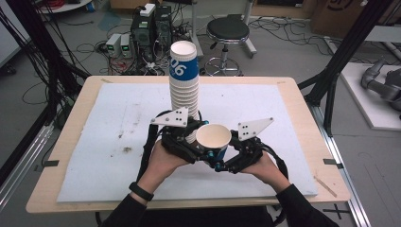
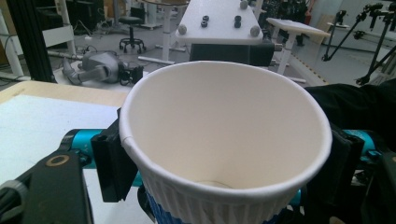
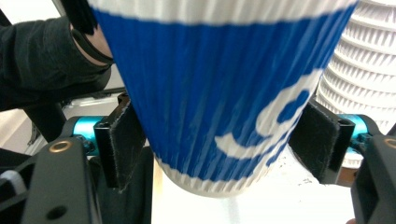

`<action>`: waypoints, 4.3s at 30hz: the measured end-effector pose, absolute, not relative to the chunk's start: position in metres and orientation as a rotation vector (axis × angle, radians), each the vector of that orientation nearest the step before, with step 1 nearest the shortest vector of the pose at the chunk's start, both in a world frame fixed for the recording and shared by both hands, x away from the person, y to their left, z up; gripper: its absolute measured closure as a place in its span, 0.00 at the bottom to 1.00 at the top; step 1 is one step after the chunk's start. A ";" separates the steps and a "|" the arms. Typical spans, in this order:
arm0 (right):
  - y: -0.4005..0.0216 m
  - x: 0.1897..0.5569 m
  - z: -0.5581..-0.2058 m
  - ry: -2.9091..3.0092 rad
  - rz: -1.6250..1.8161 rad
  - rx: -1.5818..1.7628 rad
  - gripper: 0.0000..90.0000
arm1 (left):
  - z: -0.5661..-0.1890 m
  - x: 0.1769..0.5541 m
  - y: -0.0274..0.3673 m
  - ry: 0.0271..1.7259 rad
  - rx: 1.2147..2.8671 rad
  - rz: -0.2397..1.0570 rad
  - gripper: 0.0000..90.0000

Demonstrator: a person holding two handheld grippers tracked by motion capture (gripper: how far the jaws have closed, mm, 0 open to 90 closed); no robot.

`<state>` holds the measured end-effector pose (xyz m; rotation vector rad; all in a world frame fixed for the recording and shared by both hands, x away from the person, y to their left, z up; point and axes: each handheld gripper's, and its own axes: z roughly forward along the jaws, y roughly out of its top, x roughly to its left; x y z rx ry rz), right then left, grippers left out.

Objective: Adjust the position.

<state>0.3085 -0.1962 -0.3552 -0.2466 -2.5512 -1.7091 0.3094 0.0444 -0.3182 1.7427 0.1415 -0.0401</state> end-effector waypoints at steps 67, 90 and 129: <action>-0.221 0.315 -0.336 -2.425 -1.890 -0.321 0.28 | -0.320 0.310 0.055 0.169 1.688 -0.021 0.08; -0.228 0.314 -0.328 -2.338 -1.975 -0.349 0.28 | -0.347 0.313 0.031 0.211 1.763 -0.054 0.09; -0.226 0.309 -0.321 -2.324 -2.007 -0.317 0.24 | -0.356 0.312 0.024 0.172 1.747 -0.100 0.33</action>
